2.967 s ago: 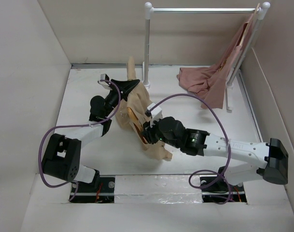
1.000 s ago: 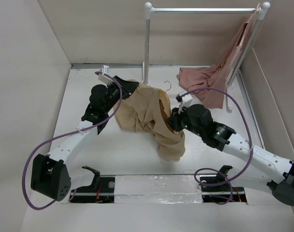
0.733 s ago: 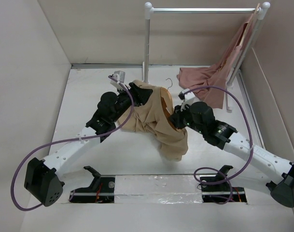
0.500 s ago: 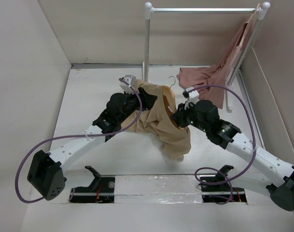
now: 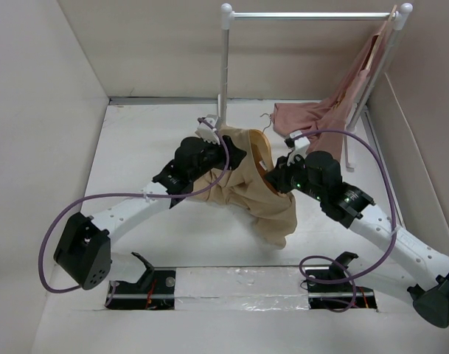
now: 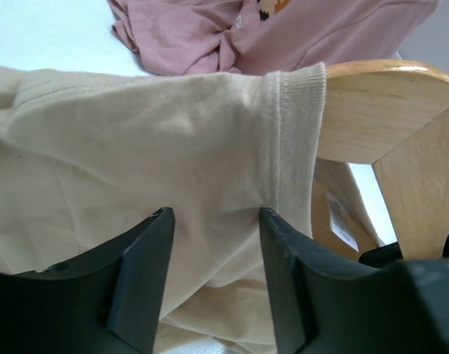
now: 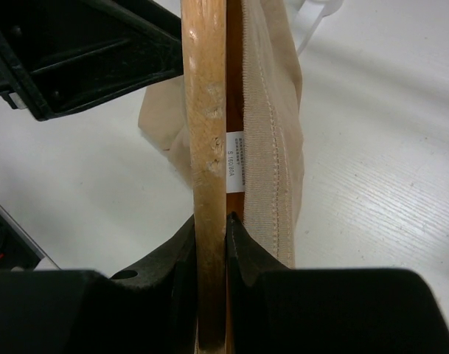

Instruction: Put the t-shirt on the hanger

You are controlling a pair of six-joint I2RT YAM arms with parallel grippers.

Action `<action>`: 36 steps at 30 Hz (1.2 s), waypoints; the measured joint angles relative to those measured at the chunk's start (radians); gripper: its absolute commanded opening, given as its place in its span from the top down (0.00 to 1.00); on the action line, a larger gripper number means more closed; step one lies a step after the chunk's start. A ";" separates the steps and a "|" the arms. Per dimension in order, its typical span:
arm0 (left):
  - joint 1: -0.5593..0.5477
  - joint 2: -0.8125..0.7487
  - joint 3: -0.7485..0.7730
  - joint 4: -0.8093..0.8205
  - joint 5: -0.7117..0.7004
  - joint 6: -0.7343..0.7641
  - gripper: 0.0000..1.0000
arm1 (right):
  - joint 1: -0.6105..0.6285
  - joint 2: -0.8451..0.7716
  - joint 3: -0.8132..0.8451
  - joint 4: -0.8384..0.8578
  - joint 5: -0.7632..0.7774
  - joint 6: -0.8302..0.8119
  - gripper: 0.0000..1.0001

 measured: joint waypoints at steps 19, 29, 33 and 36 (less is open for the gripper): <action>0.000 0.033 0.034 0.090 -0.029 -0.012 1.00 | -0.019 -0.033 0.000 -0.002 -0.013 0.000 1.00; 0.037 0.034 0.128 0.064 -0.139 -0.017 1.00 | -0.020 -0.093 0.013 -0.087 0.004 -0.008 1.00; 0.051 0.034 0.131 0.034 -0.151 -0.018 1.00 | -0.020 -0.112 0.075 -0.136 0.027 -0.021 1.00; 0.051 0.033 0.131 0.032 -0.153 -0.019 1.00 | -0.020 -0.111 0.157 -0.188 0.055 -0.037 1.00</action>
